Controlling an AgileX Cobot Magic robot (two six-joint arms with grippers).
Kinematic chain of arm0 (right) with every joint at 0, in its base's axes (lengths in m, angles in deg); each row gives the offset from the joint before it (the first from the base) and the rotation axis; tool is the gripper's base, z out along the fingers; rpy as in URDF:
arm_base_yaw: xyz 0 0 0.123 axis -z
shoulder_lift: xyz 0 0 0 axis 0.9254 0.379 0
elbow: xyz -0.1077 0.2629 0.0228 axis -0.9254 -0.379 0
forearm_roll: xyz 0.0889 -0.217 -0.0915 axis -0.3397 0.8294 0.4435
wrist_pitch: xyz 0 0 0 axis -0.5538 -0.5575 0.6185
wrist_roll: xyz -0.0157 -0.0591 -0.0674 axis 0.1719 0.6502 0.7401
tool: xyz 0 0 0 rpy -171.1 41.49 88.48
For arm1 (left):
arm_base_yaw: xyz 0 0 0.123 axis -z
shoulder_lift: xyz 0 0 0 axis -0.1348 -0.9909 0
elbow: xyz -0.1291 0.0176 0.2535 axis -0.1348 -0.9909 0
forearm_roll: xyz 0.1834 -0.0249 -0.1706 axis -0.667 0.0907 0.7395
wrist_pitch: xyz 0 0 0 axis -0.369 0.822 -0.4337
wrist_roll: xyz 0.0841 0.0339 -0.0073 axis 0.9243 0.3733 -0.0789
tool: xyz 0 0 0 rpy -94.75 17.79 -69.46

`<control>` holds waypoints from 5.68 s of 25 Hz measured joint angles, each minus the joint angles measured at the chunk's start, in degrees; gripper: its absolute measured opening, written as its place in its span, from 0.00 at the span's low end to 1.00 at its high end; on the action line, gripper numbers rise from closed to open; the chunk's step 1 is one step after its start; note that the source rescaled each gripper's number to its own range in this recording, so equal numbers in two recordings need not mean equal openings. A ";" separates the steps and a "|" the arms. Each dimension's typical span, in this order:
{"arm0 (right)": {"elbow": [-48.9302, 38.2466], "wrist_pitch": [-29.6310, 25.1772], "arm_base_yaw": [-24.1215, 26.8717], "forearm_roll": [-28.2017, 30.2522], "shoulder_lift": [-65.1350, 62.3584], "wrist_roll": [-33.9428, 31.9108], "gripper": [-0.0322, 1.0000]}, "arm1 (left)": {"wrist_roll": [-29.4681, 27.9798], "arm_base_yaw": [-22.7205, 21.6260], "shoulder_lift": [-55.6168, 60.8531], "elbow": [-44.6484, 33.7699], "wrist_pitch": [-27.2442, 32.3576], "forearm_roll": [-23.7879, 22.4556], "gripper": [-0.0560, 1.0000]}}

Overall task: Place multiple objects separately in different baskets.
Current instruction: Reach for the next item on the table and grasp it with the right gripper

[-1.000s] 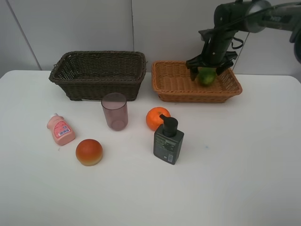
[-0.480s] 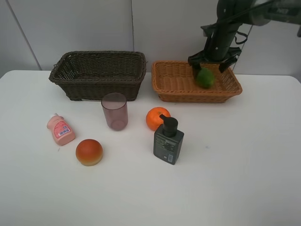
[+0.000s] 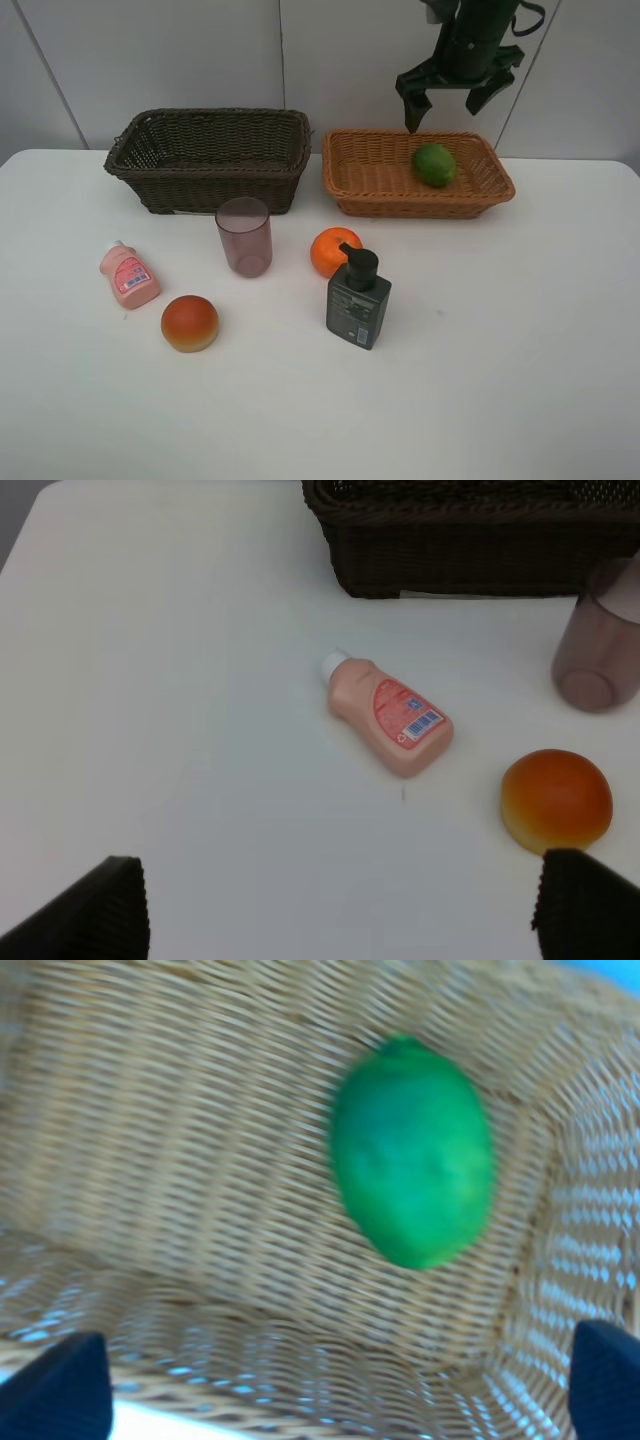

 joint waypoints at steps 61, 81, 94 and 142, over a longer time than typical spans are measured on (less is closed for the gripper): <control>-32.15 -0.26 -22.52 -7.12 -13.49 6.26 1.00 | 0.00 0.00 0.00 0.00 0.00 0.00 1.00; -32.82 -0.26 -24.47 -9.03 -13.49 8.81 1.00 | 0.00 0.00 0.00 0.00 0.00 0.00 1.00; -32.94 -0.26 -24.51 -7.91 -11.69 8.81 1.00 | 0.00 0.00 0.00 0.00 0.00 0.00 1.00; -33.12 -0.26 -24.51 -7.16 -5.35 8.81 0.81 | 0.00 0.00 0.00 0.00 0.00 0.00 1.00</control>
